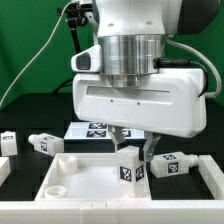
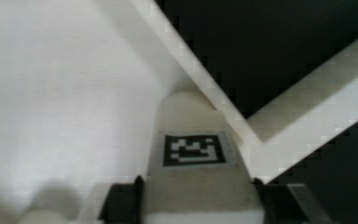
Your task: Assemble one leg
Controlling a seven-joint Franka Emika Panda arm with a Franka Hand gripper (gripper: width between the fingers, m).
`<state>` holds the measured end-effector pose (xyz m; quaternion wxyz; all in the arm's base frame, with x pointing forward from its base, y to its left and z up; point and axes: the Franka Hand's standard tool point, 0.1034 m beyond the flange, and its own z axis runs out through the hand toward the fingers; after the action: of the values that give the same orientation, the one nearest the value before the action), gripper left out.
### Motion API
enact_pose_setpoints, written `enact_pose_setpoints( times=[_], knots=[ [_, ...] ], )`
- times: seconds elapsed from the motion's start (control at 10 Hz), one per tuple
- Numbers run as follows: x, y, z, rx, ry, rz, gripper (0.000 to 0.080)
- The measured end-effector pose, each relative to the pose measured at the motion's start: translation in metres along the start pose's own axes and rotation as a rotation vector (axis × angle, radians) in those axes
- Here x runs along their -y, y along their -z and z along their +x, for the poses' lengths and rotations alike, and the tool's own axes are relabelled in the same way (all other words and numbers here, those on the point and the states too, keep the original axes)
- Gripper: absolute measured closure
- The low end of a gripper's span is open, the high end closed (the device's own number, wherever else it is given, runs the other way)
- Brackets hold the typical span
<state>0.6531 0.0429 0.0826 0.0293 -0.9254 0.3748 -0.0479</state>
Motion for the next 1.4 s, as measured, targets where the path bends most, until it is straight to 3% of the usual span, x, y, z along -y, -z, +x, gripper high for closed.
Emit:
enact_pose_setpoints(
  times=[0.3,0.4,0.5,0.8,1.4],
  knots=[
    [0.0004,-0.0001,-0.0004,0.003,-0.070,0.003,0.0517],
    [0.0003,-0.0001,-0.0003,0.002,-0.053,0.002,0.0321],
    [0.0002,0.0002,0.0001,0.001,0.030,0.002,0.0208],
    [0.0021,0.0019,0.0018,-0.007,0.288,0.001,0.0152],
    [0.0080,0.0031,-0.0007,-0.011,0.892,-0.003,0.0151]
  ],
)
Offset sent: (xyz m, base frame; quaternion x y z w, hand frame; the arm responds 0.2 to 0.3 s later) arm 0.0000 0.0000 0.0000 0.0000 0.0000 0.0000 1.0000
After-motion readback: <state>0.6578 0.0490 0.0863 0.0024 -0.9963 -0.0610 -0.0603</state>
